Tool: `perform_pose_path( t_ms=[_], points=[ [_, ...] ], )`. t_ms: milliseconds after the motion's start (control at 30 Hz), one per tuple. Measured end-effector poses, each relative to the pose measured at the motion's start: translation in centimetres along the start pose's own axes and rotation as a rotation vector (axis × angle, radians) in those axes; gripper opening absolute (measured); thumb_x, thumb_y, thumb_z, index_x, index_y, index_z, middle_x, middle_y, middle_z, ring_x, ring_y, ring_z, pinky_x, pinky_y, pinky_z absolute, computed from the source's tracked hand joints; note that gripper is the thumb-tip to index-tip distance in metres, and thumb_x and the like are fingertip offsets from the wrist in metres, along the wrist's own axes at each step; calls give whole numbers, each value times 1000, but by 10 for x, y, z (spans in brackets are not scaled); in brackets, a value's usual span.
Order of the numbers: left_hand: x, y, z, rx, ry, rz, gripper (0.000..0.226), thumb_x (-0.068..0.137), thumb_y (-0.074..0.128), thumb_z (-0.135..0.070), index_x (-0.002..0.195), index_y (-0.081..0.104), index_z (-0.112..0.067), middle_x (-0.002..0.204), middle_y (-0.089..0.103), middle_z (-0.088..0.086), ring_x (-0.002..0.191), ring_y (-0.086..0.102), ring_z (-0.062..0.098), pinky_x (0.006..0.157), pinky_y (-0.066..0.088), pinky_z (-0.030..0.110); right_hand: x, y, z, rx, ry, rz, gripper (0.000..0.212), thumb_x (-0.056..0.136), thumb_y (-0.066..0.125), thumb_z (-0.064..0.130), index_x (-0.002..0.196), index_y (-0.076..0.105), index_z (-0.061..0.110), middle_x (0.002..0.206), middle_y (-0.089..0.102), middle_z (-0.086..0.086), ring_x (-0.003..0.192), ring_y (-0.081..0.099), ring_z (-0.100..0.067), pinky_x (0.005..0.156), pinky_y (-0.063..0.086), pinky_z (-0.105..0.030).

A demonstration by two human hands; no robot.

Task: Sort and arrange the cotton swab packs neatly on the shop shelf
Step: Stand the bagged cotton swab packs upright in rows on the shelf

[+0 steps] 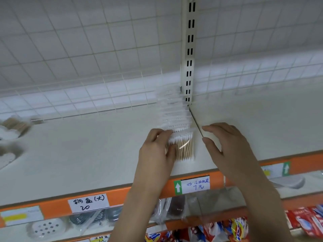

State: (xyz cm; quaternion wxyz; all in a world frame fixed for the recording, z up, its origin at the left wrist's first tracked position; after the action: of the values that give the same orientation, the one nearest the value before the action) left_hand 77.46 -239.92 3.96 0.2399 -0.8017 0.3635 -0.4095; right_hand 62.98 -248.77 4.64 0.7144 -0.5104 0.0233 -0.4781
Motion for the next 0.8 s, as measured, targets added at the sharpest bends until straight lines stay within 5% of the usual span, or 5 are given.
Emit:
perform_pose_path(
  t_ms=[133,333,567,800],
  points=[
    [-1,2,1,-30,-27,-31,40,82,65,-8,120,59,-17,117,46,0,75,55,6,78,51,21,0,-2,8,1,-7,-25,25,84,64,4,108,65,4,102,65,-8,96,59,-28,83,40,-29],
    [-10,-13,16,-175,-144,-30,68,81,70,-24,138,35,-22,117,39,-12,86,53,-1,77,45,13,7,4,40,-1,-72,-20,22,86,63,7,107,65,5,103,65,-6,97,59,-25,84,38,-24],
    [-36,-85,73,171,-240,-103,29,86,62,-29,112,62,-19,106,63,-5,94,59,15,71,45,24,18,50,109,29,-156,101,24,89,58,14,112,64,11,107,64,-1,102,55,-20,79,27,-12],
    [-80,-197,160,344,-433,-219,21,85,62,-27,102,66,-16,95,66,-1,90,60,24,69,47,34,18,132,208,87,-244,218,24,90,56,15,112,64,13,109,63,2,103,54,-19,84,28,-15]
  ],
)
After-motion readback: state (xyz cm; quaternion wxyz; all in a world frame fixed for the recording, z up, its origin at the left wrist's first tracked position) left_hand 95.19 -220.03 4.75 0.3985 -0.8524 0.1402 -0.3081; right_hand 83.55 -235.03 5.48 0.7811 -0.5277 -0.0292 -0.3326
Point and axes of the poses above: each hand's wrist, its own x-axis towards the middle knuckle, its own y-axis out of the palm, z = x × y, the point moved 5 cm from there along x, towards the middle knuckle
